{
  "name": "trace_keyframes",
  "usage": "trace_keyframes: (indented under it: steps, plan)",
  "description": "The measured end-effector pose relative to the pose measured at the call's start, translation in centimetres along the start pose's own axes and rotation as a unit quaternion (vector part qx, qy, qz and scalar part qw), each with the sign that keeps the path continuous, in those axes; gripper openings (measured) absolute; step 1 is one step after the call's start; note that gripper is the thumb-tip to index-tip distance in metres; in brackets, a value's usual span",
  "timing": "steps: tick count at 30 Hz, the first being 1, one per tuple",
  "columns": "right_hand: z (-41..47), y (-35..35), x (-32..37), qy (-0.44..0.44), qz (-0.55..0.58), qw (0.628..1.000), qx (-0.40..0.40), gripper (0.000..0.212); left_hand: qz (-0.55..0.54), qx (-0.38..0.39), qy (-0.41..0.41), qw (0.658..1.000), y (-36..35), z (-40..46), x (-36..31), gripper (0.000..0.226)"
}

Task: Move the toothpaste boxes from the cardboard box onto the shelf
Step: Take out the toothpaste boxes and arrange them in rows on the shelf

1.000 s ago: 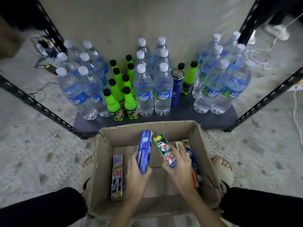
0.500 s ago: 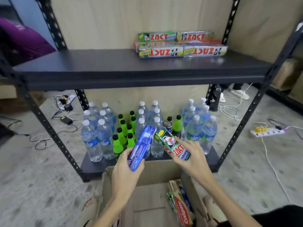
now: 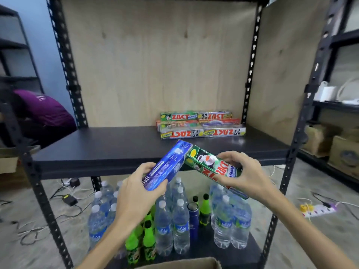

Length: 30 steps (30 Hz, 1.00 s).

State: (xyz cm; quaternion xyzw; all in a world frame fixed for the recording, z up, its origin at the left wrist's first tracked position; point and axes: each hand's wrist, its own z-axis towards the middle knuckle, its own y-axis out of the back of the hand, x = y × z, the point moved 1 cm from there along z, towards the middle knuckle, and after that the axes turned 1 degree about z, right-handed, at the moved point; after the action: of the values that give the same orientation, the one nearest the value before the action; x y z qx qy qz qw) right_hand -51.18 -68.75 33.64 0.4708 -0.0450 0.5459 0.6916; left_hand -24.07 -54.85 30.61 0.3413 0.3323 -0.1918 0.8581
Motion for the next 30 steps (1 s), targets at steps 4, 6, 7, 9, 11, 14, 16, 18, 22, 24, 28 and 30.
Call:
trace_keyframes:
  steps: [4,6,7,9,11,14,16,18,22,24,28,30]
  plan:
    - [3.4,2.6,-1.1,-0.003,-0.008,1.0,0.018,0.049,0.0,0.03,-0.02,0.999,0.7,4.7,-1.4,0.038]
    - [5.5,3.5,-1.8,-0.006,-0.012,1.0,0.018,0.045,0.01,0.055,-0.031,0.998,0.6,8.0,-1.6,0.038]
    - [6.7,3.9,-2.1,-0.003,-0.032,0.999,0.024,0.042,0.022,0.064,-0.038,0.997,0.4,9.8,-1.6,0.039]
    - [9.5,4.4,-3.3,0.009,-0.102,0.994,0.034,0.039,0.055,0.08,-0.05,0.994,-0.4,13.8,-1.4,0.042]
    - [12.8,4.5,-5.0,0.027,-0.152,0.987,0.038,0.041,0.085,0.104,-0.062,0.989,-1.5,18.0,-0.8,0.044]
    - [17.9,4.5,-8.5,0.021,-0.187,0.981,0.041,0.045,0.118,0.143,-0.076,0.98,-3.6,24.3,0.7,0.053]
    - [21.2,4.3,-10.7,0.019,-0.207,0.977,0.036,0.044,0.117,0.171,-0.08,0.975,-5.2,28.2,1.8,0.049]
    - [24.2,3.9,-12.7,0.02,-0.221,0.974,0.035,0.044,0.109,0.187,-0.083,0.973,-7.1,31.6,2.8,0.057]
    - [29.1,2.3,-16.5,0.009,-0.221,0.974,0.046,0.042,0.164,0.194,-0.102,0.962,-10.8,36.5,4.9,0.064]
    - [30.7,1.2,-18.0,0.006,-0.205,0.978,0.042,0.041,0.195,0.19,-0.106,0.956,-12.0,37.7,6.5,0.05]
    - [31.8,-0.7,-19.6,0.007,-0.198,0.98,0.015,0.042,0.215,0.14,-0.121,0.959,-12.4,37.8,8.5,0.049]
    - [32.0,-0.7,-19.6,0.014,-0.232,0.973,-0.008,0.042,0.228,0.112,-0.137,0.958,-12.8,37.8,8.1,0.048]
